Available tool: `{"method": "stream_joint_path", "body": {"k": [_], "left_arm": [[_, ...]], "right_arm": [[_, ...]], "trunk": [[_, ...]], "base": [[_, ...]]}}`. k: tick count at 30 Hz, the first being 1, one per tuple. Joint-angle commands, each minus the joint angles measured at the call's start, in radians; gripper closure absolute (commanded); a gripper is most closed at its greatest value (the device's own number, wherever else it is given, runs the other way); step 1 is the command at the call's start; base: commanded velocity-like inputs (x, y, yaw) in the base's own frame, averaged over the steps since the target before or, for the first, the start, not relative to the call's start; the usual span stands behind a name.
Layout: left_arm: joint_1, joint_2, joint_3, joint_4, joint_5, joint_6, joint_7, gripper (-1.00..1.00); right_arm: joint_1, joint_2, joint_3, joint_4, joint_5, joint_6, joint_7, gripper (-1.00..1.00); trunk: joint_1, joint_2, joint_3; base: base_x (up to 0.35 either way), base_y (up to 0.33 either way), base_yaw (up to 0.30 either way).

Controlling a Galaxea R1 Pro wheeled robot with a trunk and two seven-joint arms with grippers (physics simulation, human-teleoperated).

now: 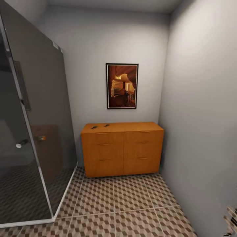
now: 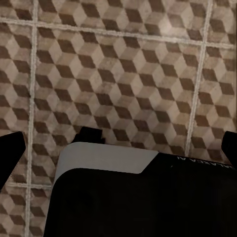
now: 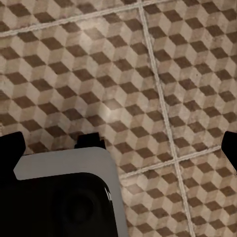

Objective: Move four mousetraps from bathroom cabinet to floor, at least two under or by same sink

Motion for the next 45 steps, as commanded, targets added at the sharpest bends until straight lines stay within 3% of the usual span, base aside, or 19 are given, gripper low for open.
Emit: {"method": "stream_joint_path", "body": {"k": [1,10,18,45], "left_arm": [[-0.001,0.0,-0.009,0.001,0.008,-0.003,0.003,-1.0],[-0.001,0.001,-0.009,0.001,0.008,-0.003,0.001,-1.0],[-0.001,0.009,-0.009,0.001,0.009,-0.002,-0.05,-1.0],[-0.001,0.01,-0.009,0.001,0.012,-0.003,-0.055,-1.0]], "right_arm": [[-0.001,0.0,0.008,0.003,-0.009,-0.005,0.0,-1.0],[-0.001,0.0,0.008,0.003,-0.009,-0.006,0.0,-1.0],[-0.001,0.0,0.008,0.003,-0.009,-0.005,0.0,-1.0],[-0.001,0.0,0.007,0.003,-0.009,-0.005,0.0,-1.0]], "trunk": [[0.001,-0.001,-0.001],[0.001,-0.001,-0.001],[0.001,-0.001,-0.001],[0.001,-0.001,-0.001]], "base": [[0.328,0.0,0.0],[0.328,0.0,0.0],[0.328,0.0,0.0],[0.328,0.02,0.0]]}}
